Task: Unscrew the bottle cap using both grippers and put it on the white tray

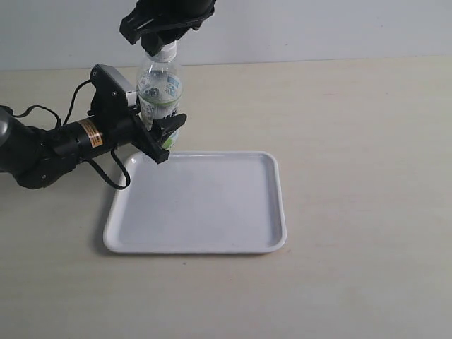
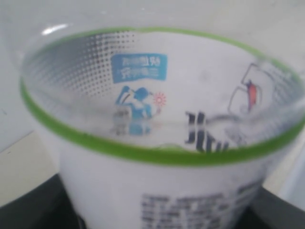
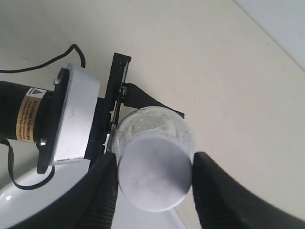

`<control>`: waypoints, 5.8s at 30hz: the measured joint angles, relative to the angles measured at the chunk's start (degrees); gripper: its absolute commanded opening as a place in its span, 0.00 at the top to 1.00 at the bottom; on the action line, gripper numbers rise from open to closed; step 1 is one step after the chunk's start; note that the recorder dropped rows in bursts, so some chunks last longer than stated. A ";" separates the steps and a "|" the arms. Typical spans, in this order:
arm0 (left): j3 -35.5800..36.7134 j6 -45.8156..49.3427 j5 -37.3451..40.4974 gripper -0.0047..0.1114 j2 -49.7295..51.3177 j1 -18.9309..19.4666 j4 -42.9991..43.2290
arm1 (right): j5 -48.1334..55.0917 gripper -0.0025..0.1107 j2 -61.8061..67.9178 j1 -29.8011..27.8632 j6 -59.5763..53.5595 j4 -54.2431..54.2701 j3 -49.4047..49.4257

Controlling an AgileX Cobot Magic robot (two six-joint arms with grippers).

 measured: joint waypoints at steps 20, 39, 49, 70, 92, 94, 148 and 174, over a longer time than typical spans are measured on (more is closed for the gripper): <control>0.00 -2.64 0.12 0.96 0.00 0.11 -0.17 | -0.15 0.98 -0.23 -0.10 -38.59 5.29 0.00; 0.00 -2.85 0.34 0.96 0.00 0.11 -0.37 | 0.69 0.82 -0.23 0.00 -64.03 5.57 0.00; 0.00 -2.75 0.23 0.96 0.00 0.11 -0.01 | -3.13 0.33 -1.05 0.00 -31.42 5.27 0.00; 0.00 -2.63 0.23 0.96 0.00 0.11 0.09 | -5.78 0.45 1.89 0.00 -11.45 1.21 0.00; 0.00 -2.76 0.23 0.96 0.00 0.11 0.09 | -5.56 0.38 1.89 0.00 -11.34 1.13 0.00; 0.00 -2.76 0.23 0.96 0.00 0.11 0.21 | -5.44 0.41 1.89 0.00 -11.23 1.13 0.00; 0.00 -1.09 0.00 0.96 0.00 0.11 0.43 | -2.33 0.98 1.09 -0.10 -20.27 2.73 0.00; 0.00 -0.20 -0.37 0.96 0.00 0.11 1.06 | 1.27 0.98 0.98 -0.10 -63.39 5.10 -0.24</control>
